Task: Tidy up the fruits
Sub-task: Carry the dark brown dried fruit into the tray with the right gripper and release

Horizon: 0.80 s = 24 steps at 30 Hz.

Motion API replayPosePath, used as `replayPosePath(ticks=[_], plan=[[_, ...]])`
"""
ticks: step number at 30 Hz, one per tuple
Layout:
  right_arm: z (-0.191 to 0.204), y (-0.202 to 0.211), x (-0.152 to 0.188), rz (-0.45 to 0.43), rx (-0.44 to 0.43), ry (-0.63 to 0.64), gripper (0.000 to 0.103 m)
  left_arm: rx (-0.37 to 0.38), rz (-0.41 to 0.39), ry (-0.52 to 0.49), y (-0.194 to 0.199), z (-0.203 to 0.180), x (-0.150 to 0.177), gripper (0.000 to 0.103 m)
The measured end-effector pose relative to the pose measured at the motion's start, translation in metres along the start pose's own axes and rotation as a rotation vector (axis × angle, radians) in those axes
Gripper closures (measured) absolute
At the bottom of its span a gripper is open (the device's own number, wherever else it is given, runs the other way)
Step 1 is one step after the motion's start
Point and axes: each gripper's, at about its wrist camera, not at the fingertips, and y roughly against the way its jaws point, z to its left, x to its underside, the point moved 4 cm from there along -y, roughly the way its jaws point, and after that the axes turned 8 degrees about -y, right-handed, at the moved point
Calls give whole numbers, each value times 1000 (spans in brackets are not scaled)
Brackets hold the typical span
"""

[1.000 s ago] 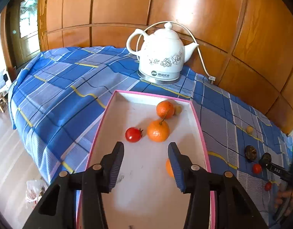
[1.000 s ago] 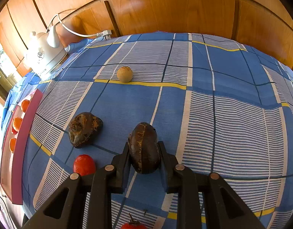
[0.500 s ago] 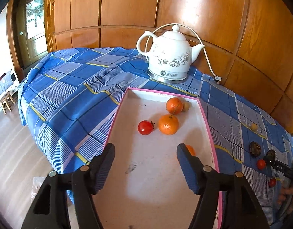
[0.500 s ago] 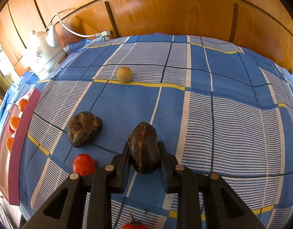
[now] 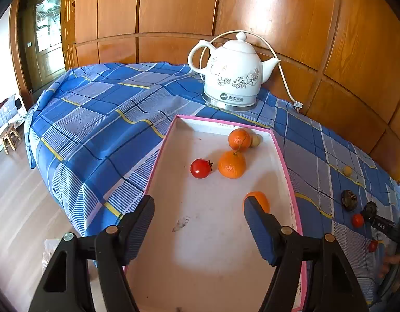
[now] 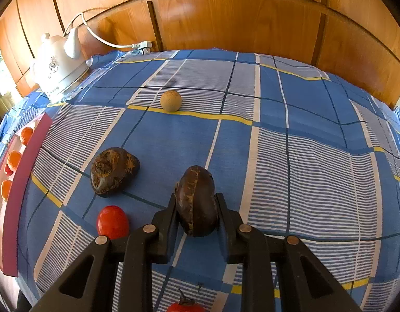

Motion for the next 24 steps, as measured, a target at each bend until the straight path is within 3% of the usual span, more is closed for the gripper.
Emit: replayPosePath(ticks=[3,7,12,24], plan=[[-1,4,-2,3,11,-26,78,-5,-4,0,1,1,0,31],[3,28,-10,-68,2,-39,78,-15,-20,-1,3,2,-1,28],[33,57,-8,-113,-63,36,78,-33,-26,-6,3,3,-1,25],[175,87,36,-36,-393,275,78,-87,-56,47,7,31,-12,19]])
